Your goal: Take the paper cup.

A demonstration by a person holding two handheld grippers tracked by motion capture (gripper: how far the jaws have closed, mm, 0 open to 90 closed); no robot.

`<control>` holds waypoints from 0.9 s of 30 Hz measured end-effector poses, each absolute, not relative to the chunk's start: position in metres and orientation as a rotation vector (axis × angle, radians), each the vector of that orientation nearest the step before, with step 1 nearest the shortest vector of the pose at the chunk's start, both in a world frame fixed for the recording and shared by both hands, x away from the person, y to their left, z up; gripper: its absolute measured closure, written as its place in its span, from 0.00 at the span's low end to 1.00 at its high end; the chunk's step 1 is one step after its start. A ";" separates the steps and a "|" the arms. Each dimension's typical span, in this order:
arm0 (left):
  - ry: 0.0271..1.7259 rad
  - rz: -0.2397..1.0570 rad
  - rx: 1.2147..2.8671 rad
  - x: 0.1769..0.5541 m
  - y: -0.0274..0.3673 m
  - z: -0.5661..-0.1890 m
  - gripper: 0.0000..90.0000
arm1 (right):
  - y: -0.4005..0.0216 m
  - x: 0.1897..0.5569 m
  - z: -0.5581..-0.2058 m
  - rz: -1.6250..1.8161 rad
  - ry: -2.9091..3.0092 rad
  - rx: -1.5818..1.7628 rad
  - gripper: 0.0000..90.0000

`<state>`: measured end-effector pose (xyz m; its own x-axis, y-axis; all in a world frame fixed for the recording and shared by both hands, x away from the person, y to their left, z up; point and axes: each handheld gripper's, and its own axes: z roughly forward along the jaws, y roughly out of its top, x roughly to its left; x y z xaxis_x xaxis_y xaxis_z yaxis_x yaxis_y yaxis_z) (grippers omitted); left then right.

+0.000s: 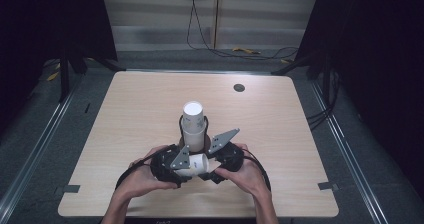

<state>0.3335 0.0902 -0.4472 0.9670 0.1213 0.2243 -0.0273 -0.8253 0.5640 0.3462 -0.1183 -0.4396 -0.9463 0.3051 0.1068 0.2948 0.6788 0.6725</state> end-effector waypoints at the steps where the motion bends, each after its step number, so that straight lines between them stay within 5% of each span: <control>1: 0.063 0.348 2.516 0.332 0.089 -0.448 0.33 | -0.117 0.347 -0.441 1.147 2.881 0.510 0.32; 27: 0.003 0.318 2.490 0.326 0.088 -0.454 0.33 | -0.113 0.350 -0.444 1.144 2.978 0.488 0.38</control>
